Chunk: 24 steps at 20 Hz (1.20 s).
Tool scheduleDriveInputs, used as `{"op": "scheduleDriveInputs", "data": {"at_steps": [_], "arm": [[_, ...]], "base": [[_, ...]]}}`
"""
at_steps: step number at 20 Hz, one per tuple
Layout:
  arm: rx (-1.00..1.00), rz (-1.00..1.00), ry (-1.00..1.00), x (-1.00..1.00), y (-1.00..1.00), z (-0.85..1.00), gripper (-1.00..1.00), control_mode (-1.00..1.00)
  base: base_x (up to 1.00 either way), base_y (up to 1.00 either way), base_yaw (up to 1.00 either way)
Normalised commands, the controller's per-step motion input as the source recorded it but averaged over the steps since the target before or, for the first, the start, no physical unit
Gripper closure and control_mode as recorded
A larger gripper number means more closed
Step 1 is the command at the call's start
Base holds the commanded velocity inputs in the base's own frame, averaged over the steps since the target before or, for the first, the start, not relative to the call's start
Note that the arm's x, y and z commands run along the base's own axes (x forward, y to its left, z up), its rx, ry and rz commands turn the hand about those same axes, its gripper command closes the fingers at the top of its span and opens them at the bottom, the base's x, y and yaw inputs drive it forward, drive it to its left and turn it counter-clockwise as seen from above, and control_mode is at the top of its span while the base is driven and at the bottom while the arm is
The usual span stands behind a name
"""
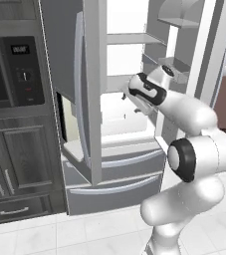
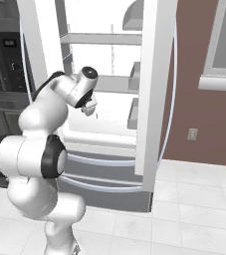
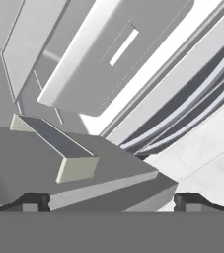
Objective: Place one of the steaks on the plate and the other in the bowl. Then place the bowl in the fridge.
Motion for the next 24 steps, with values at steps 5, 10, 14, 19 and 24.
{"op": "scheduleDriveInputs", "data": {"at_steps": [5,10,14,19,24], "arm": [[0.14,0.01,0.03,0.84,0.14,-0.35,-1.0,-1.0],[0.38,0.0,0.12,0.69,-0.07,-0.59,-1.0,-1.0],[0.09,0.05,0.34,0.44,0.25,-0.31,-1.0,-1.0],[0.01,0.04,0.1,0.1,0.2,-0.21,-1.0,-1.0],[0.02,0.0,0.0,0.29,0.47,-0.14,-1.0,-1.0]], "base": [[0.0,0.0,0.0],[0.0,0.0,0.0],[0.0,0.0,0.0],[0.0,0.0,0.0],[0.0,0.0,0.0]]}}
